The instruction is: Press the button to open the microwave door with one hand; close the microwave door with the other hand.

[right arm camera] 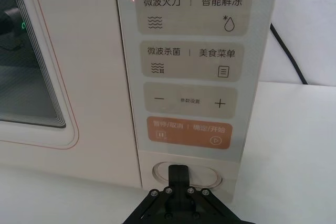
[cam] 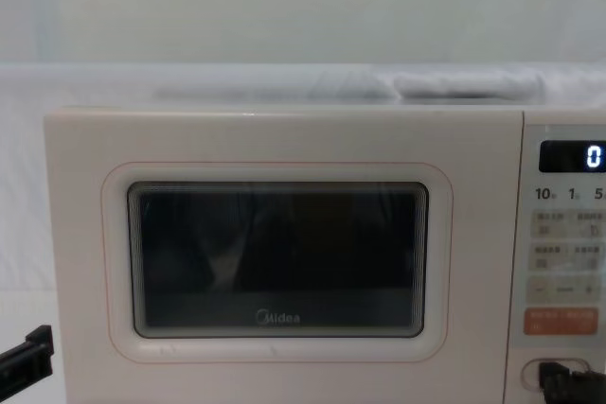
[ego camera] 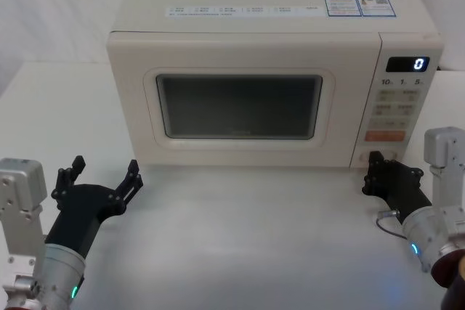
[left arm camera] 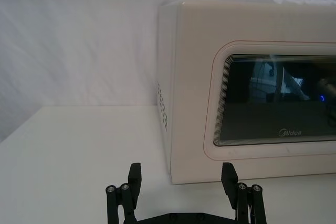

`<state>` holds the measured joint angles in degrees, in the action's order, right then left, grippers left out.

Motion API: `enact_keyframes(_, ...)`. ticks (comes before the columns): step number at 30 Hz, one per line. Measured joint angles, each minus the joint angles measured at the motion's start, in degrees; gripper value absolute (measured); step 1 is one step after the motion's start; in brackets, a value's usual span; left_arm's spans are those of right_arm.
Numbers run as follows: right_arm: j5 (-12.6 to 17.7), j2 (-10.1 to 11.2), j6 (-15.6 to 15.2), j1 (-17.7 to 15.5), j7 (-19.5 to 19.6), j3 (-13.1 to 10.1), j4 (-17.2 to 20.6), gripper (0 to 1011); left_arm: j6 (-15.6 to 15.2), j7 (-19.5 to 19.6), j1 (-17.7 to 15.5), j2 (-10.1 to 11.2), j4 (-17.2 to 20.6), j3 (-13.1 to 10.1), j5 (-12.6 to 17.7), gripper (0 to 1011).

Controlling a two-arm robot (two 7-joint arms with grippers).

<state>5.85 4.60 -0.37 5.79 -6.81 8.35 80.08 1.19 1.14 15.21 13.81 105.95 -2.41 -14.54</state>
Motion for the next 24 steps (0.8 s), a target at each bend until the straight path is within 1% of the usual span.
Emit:
enact_keyframes(9, -0.21, -0.42, 0.61, 1.24, 0.00, -0.08, -1.73, 0, 0.00, 0.00, 0.00, 0.00, 0.00, 0.00, 0.00, 1001)
enact_keyframes(14, -0.25, -0.87, 1.43, 2.42, -0.04, -0.08, -3.49, 0, 0.00, 0.00, 0.00, 0.00, 0.00, 0.00, 0.00, 1001)
enact_keyframes(24, -0.46, -1.33, 2.14, 3.65, -0.07, -0.04, -5.18, 0, 0.00, 0.00, 0.00, 0.00, 0.00, -0.01, 0.00, 1001)
